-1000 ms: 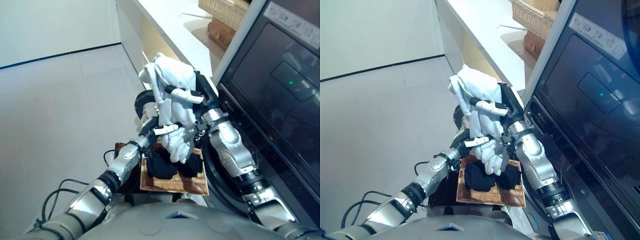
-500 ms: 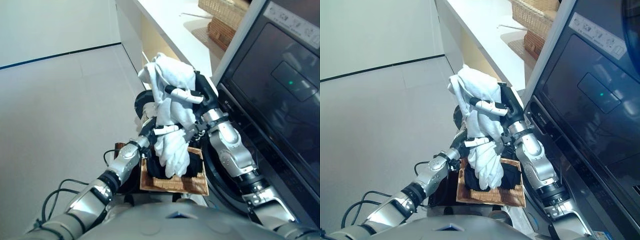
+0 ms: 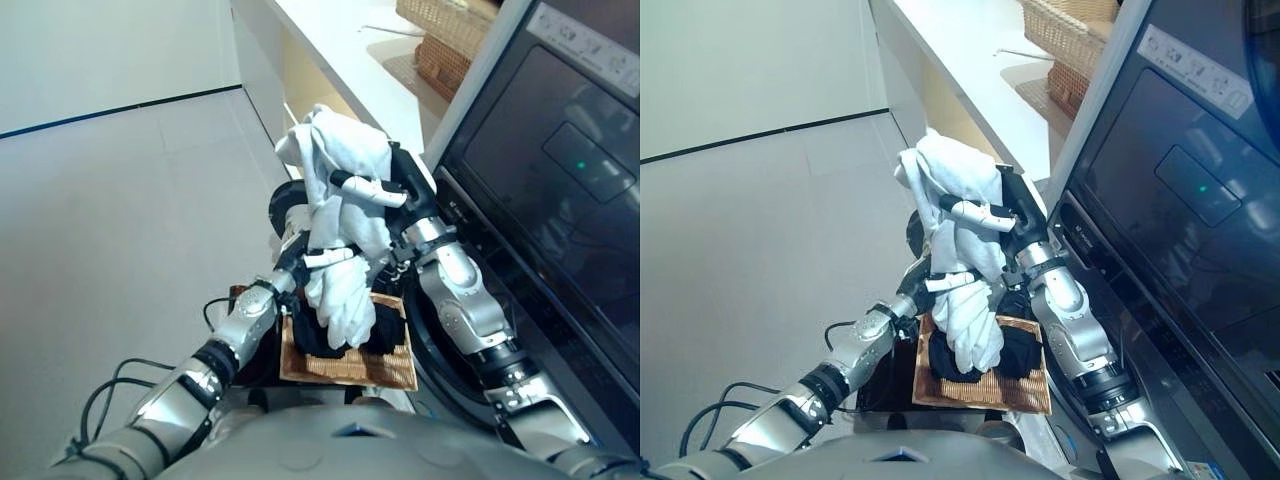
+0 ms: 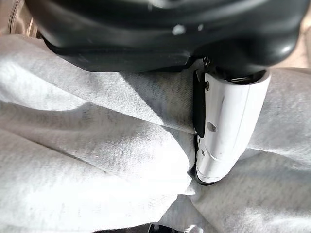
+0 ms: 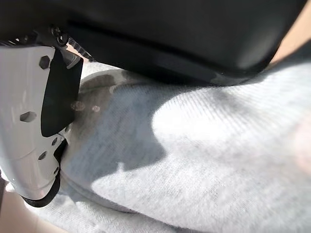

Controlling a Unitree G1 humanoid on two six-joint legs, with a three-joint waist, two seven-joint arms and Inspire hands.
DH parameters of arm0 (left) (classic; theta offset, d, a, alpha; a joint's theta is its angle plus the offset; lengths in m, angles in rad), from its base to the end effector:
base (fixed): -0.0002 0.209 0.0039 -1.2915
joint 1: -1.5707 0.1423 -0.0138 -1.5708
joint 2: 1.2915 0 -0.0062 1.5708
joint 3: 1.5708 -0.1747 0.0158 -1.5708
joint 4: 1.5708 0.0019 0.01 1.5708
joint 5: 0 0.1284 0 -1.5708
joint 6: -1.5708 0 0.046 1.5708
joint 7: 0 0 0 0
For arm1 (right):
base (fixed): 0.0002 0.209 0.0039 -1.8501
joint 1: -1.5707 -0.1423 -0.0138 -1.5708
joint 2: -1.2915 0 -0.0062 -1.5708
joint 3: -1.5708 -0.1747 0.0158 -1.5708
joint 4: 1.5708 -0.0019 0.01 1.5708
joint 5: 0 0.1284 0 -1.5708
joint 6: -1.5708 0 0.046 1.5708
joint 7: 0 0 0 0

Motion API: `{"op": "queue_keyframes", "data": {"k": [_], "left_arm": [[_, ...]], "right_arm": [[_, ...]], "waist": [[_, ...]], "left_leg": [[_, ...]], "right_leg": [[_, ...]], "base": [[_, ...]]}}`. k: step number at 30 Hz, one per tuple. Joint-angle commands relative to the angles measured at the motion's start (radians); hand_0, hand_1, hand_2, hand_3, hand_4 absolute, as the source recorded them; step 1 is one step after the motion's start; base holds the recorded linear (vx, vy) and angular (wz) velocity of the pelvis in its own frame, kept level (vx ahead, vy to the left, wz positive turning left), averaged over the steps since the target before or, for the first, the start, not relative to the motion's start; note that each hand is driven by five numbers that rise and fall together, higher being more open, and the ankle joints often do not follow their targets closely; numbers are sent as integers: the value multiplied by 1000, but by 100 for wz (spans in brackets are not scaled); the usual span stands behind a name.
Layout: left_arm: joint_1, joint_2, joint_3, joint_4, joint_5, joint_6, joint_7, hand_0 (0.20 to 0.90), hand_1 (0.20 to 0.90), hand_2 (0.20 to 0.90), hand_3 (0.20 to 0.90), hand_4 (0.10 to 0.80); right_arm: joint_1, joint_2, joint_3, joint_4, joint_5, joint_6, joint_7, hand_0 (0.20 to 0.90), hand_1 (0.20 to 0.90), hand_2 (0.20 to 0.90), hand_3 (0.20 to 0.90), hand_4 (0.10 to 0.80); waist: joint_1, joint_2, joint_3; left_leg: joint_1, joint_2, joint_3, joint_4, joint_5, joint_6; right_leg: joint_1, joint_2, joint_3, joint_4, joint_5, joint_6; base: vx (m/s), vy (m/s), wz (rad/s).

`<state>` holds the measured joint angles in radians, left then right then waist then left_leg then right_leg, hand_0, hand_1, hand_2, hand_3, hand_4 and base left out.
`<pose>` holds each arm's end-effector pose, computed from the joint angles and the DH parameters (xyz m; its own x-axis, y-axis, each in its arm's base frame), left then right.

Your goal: Pick up the clothes and place them into the washing machine

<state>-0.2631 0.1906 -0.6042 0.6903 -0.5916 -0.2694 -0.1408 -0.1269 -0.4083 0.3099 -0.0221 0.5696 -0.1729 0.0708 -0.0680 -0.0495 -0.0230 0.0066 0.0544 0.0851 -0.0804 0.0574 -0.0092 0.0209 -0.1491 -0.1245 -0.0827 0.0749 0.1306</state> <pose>0.2028 0.1125 -0.0164 0.8382 -0.4787 -0.2611 0.4269 0.8740 -0.2320 0.2092 -0.1610 0.0806 0.9129 0.3588 0.1947 -0.3864 0.9134 0.1285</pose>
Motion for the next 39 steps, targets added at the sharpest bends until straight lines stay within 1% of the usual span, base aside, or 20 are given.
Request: {"op": "queue_keyframes", "data": {"k": [1, 3, 5, 6, 10, 15, 21, 26, 34, 35, 36, 39], "left_arm": [[-178, -6, 76, -13, 19, -135, 28, 200, 200, 200, 200, 300], [-179, 5, 105, 0, 19, -140, 40, 200, 200, 200, 200, 300], [-182, 10, 113, 5, 23, -143, 44, 200, 200, 200, 200, 300], [-188, 21, 134, 15, 27, -149, 50, 200, 200, 200, 200, 300], [-191, 40, 174, 26, 37, -160, 64, 200, 200, 200, 200, 300], [-219, 60, 212, 58, 49, -170, 84, 200, 200, 200, 200, 300], [-248, 93, 256, 67, 53, -183, 92, 200, 200, 200, 200, 300], [-268, 112, 273, 55, 45, -184, 91, 200, 200, 200, 200, 300], [-290, 122, 292, 69, 52, -188, 93, 200, 200, 200, 200, 300], [-289, 123, 295, 67, 52, -187, 91, 200, 200, 200, 200, 300], [-289, 125, 297, 64, 54, -187, 92, 200, 200, 200, 200, 300], [-294, 128, 304, 65, 54, -190, 95, 200, 200, 200, 200, 300]], "right_arm": [[-35, 44, -104, -189, 53, -137, 51, 200, 200, 200, 200, 300], [0, 45, -111, -194, 53, -134, 68, 200, 200, 200, 200, 300], [14, 46, -113, -193, 52, -133, 72, 200, 200, 200, 200, 300], [33, 45, -113, -191, 55, -132, 86, 200, 200, 200, 200, 300], [67, 49, -115, -183, 90, -128, 129, 200, 200, 200, 200, 300], [95, 55, -118, -180, 157, -128, 184, 200, 200, 200, 200, 300], [140, 52, -121, -138, 150, -119, 223, 200, 200, 200, 200, 300], [159, 50, -122, -57, 137, -104, 233, 200, 200, 200, 200, 300], [153, 27, -105, -50, 114, -89, 265, 205, 205, 205, 205, 304], [156, 26, -108, -58, 106, -90, 264, 864, 864, 864, 864, 775], [158, 25, -112, -57, 101, -88, 262, 900, 900, 900, 900, 800], [163, 26, -126, -61, 116, -89, 274, 900, 900, 900, 900, 800]], "waist": [[21, -38, -86], [18, -37, -85], [16, -36, -85], [13, -36, -85], [10, -34, -85], [5, -32, -85], [0, -31, -87], [-3, -29, -87], [-6, -27, -86], [-6, -27, -86], [-6, -28, -86], [-7, -28, -86]], "left_leg": [[20, 23, -11, -7, -51, -68], [22, 23, -10, -7, -51, -68], [23, 23, -8, -7, -51, -69], [25, 24, -6, -7, -52, -69], [28, 26, -2, -7, -53, -70], [31, 26, 0, -7, -53, -72], [31, 27, 1, -7, -53, -74], [34, 27, 1, -7, -54, -74], [36, 27, 4, -7, -54, -74], [36, 27, 4, -7, -54, -74], [35, 27, 5, -7, -54, -74], [35, 28, 5, -7, -54, -75]], "right_leg": [[-58, -57, 0, 33, 8, 44], [-59, -56, 2, 33, 8, 44], [-59, -56, 3, 33, 9, 44], [-60, -56, 6, 34, 8, 44], [-60, -54, 10, 32, 8, 44], [-60, -52, 9, 31, 6, 44], [-59, -50, 9, 31, 6, 44], [-61, -48, 11, 33, 6, 42], [-62, -49, 14, 31, 8, 43], [-62, -48, 15, 31, 8, 42], [-62, -48, 15, 31, 8, 42], [-62, -48, 15, 31, 7, 42]], "base": [[0, 0, 0], [0, 0, 0], [0, 0, 0], [0, 0, 0], [1, -2, -3], [-3, -2, -5], [0, 0, 0], [0, 0, 0], [0, 0, 0], [0, 0, 0], [0, 0, 0], [0, 0, 0]]}}
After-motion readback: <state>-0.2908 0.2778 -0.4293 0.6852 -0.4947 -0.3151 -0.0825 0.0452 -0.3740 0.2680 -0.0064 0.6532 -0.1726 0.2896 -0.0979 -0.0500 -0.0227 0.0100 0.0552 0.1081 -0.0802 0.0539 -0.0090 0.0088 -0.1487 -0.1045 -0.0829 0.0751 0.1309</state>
